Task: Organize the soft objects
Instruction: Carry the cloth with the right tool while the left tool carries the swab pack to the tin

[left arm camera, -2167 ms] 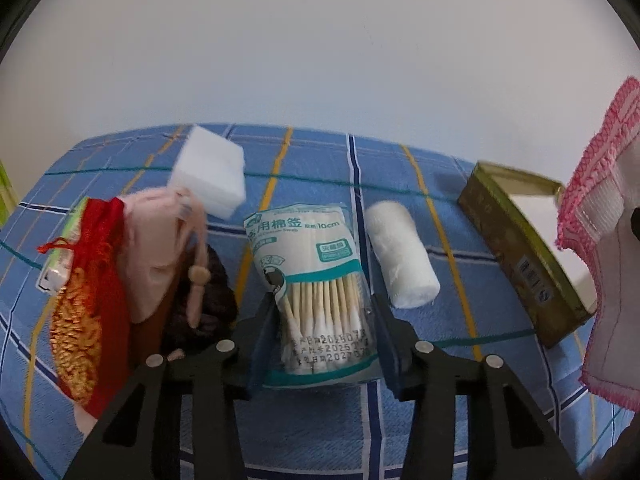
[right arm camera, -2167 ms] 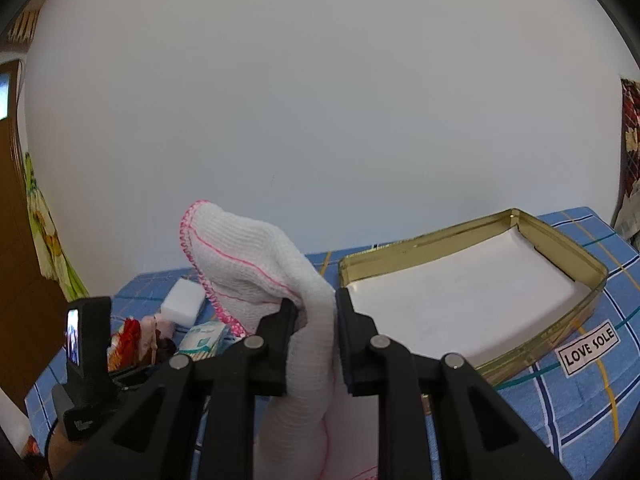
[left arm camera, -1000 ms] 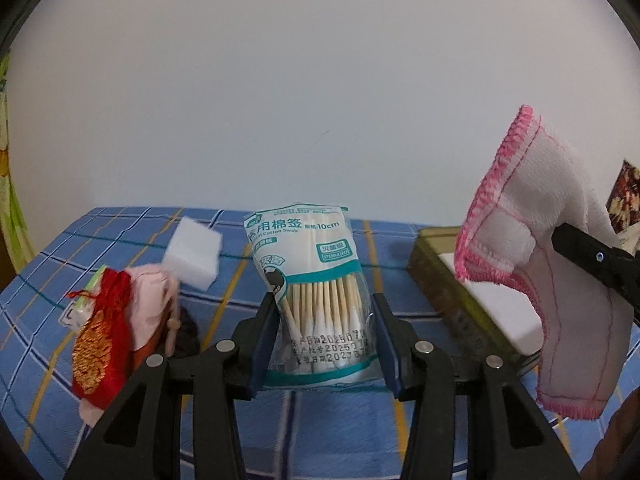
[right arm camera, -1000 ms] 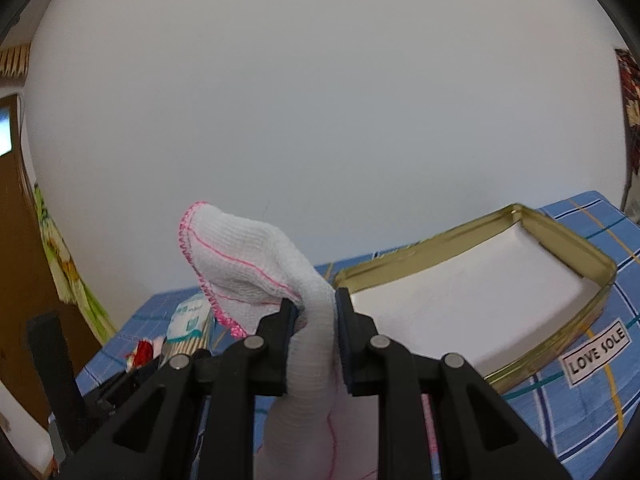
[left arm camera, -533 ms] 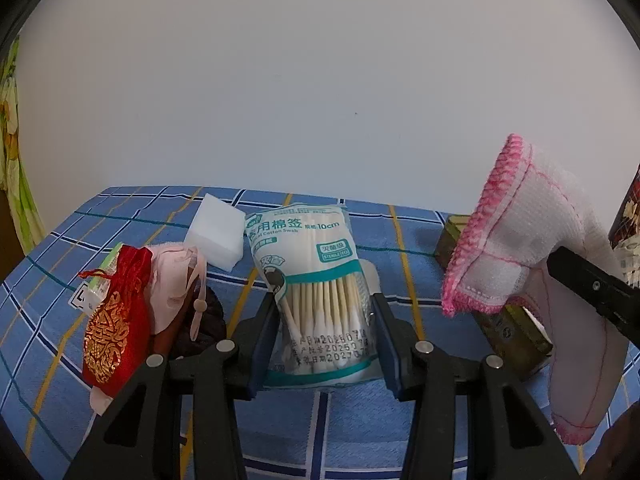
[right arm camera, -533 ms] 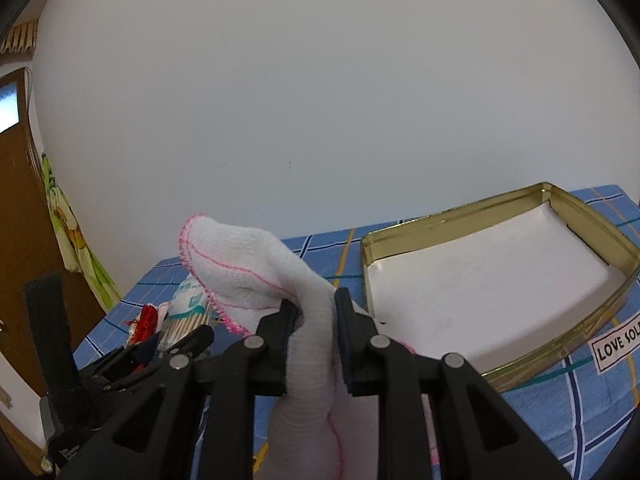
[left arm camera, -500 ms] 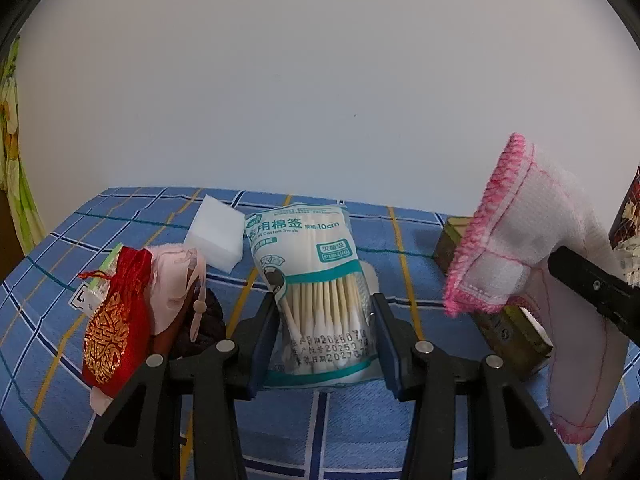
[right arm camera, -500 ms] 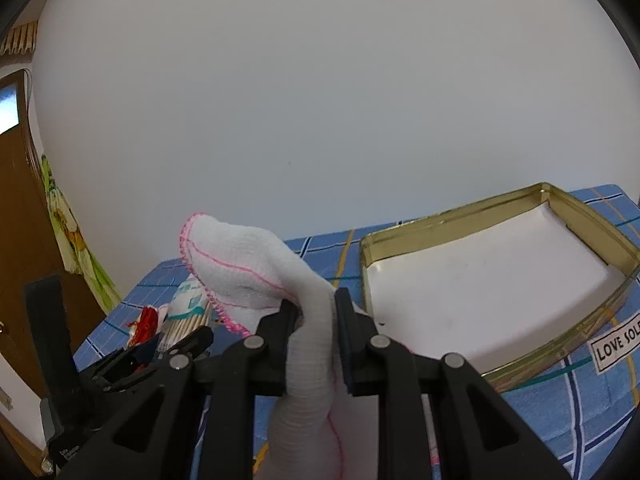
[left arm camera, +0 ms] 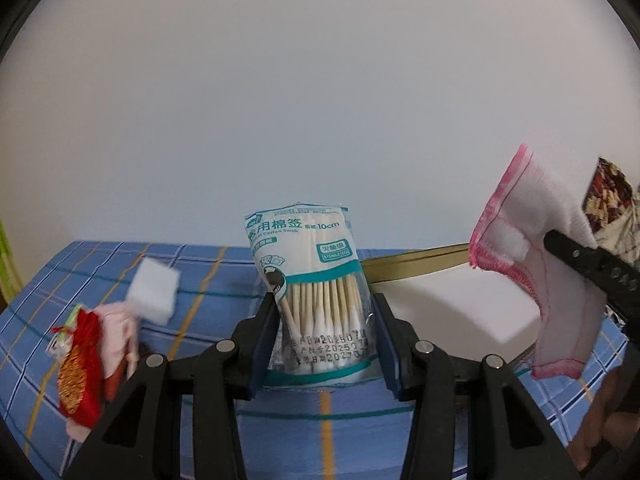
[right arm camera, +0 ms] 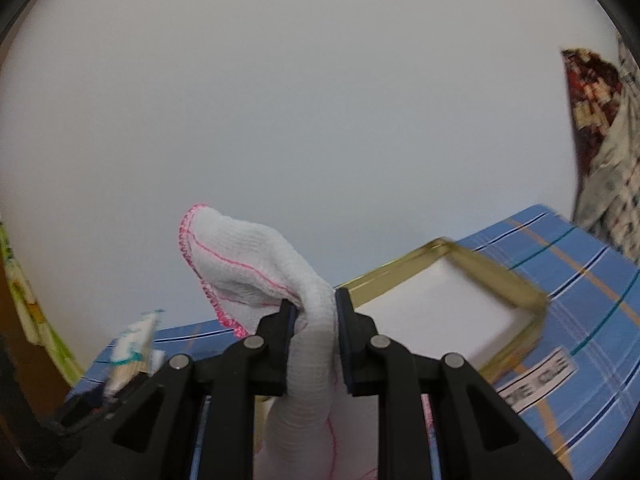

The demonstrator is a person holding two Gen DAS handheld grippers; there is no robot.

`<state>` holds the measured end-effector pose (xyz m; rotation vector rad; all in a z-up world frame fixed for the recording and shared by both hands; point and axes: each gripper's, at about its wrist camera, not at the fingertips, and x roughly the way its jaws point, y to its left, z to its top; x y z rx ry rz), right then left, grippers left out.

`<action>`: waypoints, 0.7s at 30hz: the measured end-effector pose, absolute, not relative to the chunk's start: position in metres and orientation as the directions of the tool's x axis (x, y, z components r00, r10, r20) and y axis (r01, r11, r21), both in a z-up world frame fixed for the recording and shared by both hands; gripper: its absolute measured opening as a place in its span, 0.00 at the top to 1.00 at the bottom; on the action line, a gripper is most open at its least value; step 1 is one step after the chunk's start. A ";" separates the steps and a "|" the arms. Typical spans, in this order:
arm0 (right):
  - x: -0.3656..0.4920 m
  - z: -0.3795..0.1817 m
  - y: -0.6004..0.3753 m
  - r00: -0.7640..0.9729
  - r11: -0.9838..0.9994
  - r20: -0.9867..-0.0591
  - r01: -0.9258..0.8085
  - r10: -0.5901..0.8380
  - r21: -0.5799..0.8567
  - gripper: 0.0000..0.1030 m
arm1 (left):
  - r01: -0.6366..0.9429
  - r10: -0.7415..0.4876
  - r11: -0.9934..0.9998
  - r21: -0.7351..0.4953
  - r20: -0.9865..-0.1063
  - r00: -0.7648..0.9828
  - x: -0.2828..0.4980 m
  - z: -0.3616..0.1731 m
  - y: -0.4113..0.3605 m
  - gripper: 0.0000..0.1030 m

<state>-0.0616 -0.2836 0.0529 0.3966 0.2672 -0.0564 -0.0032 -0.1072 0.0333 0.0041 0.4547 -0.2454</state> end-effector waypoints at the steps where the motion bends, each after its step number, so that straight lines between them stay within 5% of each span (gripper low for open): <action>1: -0.061 0.052 -0.292 0.962 0.924 -0.272 0.122 -0.020 0.362 0.81 | 0.243 -0.240 0.969 -0.050 -0.434 0.868 -0.004 0.033 -0.112 0.53; 21: -0.019 0.021 -0.399 0.907 0.922 -0.393 0.272 -0.150 0.275 0.81 | 0.394 -0.339 0.919 -0.011 -0.530 0.777 0.054 -0.002 -0.252 0.53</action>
